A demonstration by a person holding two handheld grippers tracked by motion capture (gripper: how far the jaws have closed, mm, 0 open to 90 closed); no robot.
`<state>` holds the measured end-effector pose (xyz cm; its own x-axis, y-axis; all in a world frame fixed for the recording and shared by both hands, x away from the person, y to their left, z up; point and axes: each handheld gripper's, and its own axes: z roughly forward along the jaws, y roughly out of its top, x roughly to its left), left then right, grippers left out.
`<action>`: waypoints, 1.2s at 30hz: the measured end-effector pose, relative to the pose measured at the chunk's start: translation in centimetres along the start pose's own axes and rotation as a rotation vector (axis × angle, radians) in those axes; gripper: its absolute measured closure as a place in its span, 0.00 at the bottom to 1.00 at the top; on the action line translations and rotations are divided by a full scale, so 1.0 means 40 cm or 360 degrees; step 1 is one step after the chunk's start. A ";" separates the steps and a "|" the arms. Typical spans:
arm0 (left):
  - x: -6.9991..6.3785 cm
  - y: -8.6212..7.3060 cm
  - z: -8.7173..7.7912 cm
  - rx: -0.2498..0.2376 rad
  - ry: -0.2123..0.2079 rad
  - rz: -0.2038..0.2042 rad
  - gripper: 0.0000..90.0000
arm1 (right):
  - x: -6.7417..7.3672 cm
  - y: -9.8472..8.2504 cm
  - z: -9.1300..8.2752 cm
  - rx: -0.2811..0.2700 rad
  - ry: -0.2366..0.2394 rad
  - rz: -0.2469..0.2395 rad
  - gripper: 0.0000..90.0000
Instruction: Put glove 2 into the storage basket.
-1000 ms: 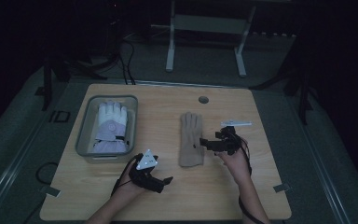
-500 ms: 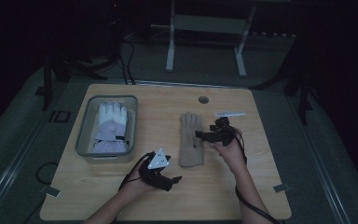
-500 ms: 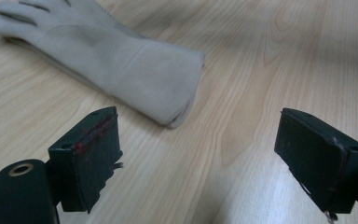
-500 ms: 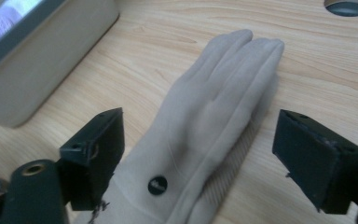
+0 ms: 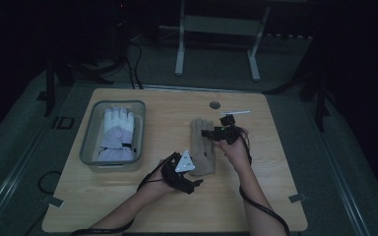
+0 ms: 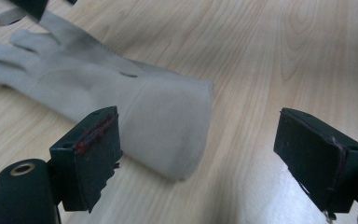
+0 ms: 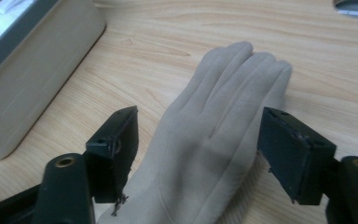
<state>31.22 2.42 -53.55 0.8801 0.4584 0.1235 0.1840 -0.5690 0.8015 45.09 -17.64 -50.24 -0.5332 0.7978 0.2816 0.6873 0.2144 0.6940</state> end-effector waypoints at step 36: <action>0.006 0.046 0.153 0.0376 0.0145 0.0207 0.81 | -0.027 -0.014 0.129 0.0220 -0.0164 -0.0026 0.68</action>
<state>34.45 -2.69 -55.63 0.8620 0.4245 0.2769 0.1784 -0.7655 0.6182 47.83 -15.71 -54.37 -0.4962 0.8457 0.1963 0.7439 0.2976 0.5984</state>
